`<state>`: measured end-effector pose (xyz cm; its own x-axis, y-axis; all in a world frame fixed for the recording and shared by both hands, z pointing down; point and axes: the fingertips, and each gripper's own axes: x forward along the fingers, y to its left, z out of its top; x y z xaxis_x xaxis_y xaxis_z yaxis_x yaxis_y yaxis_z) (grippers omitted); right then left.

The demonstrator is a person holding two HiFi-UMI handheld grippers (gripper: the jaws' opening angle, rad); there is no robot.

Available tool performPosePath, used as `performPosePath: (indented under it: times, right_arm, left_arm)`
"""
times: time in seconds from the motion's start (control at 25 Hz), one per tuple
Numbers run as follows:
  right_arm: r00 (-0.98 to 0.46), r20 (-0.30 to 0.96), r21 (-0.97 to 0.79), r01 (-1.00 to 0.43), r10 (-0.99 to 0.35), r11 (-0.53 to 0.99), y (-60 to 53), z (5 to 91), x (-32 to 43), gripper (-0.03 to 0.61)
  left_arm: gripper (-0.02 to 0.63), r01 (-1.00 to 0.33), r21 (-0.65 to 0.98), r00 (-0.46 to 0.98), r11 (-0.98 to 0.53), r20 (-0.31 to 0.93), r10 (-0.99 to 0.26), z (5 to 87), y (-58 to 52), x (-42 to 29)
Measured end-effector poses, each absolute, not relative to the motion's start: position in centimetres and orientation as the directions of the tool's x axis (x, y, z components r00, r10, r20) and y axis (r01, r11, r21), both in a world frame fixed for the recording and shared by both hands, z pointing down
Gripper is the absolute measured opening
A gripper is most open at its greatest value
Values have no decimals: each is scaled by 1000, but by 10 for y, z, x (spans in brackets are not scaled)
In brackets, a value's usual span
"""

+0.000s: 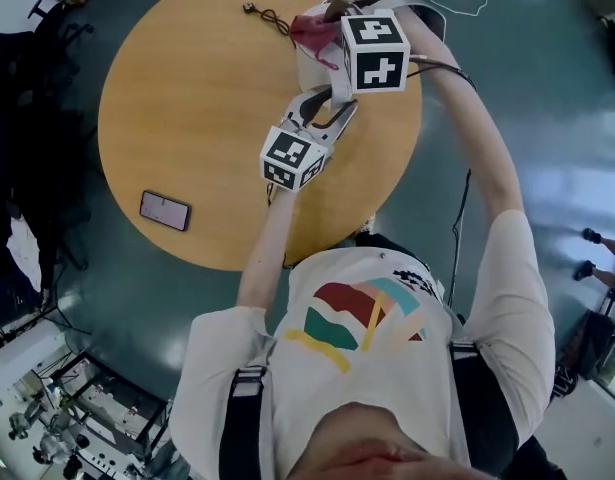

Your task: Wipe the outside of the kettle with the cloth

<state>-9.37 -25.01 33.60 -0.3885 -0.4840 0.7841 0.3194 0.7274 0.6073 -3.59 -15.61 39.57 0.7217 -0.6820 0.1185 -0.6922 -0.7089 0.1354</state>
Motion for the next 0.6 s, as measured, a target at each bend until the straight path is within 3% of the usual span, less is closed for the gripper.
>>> performPosePath:
  times: [0.6]
  right_arm:
    - [-443, 790, 575, 295, -424, 763, -172, 344, -81, 38]
  left_arm:
    - [215, -710, 89, 704, -699, 114, -701, 395, -157, -37]
